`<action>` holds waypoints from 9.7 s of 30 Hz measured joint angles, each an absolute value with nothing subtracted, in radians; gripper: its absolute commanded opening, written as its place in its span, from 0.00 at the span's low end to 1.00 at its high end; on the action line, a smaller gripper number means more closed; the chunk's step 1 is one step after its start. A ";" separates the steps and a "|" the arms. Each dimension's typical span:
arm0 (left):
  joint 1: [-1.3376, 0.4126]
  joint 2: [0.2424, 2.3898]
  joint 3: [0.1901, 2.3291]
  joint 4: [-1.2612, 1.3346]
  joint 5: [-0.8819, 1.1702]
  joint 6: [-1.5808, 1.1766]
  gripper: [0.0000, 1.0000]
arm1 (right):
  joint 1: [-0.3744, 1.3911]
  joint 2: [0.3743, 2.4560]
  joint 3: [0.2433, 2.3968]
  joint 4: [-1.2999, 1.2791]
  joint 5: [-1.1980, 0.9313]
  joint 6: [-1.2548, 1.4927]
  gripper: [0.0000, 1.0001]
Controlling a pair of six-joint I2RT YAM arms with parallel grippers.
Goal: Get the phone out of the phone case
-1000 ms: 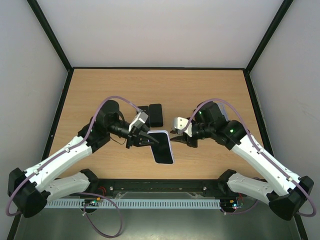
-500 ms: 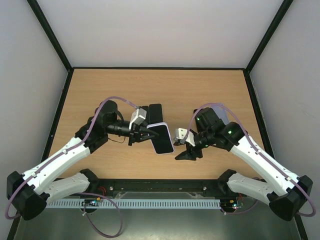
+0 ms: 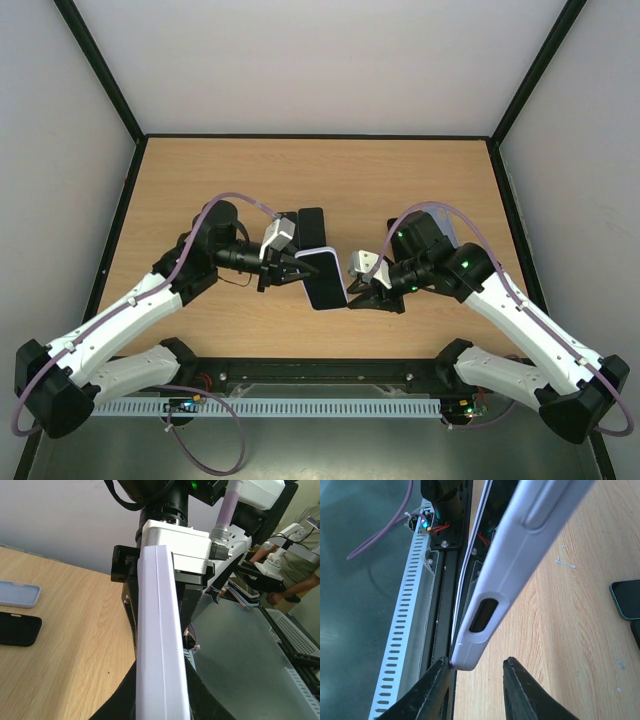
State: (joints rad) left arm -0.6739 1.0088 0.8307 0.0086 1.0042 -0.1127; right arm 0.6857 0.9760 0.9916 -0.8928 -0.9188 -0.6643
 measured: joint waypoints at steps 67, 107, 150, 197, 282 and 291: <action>-0.667 1.056 0.843 0.132 1.056 -0.214 0.03 | 0.657 1.001 0.990 -0.674 -0.806 -0.213 0.63; -0.616 1.141 0.848 0.206 0.116 -0.613 0.65 | 0.519 0.970 0.820 -0.317 -0.495 0.367 0.02; -1.001 0.999 0.433 0.141 0.072 -0.587 0.75 | 0.431 1.893 1.338 -0.836 -0.362 -0.930 0.98; -0.791 1.240 0.337 0.309 0.153 -0.823 0.79 | 0.587 1.777 1.235 -1.177 -0.867 -0.777 0.76; -0.851 1.308 0.331 0.425 0.097 -0.943 0.69 | 0.700 1.670 1.090 -0.730 -0.300 -0.254 0.97; -0.850 1.179 0.315 0.321 -0.030 -0.953 0.70 | 0.838 1.734 1.094 -0.728 -0.205 -0.168 0.97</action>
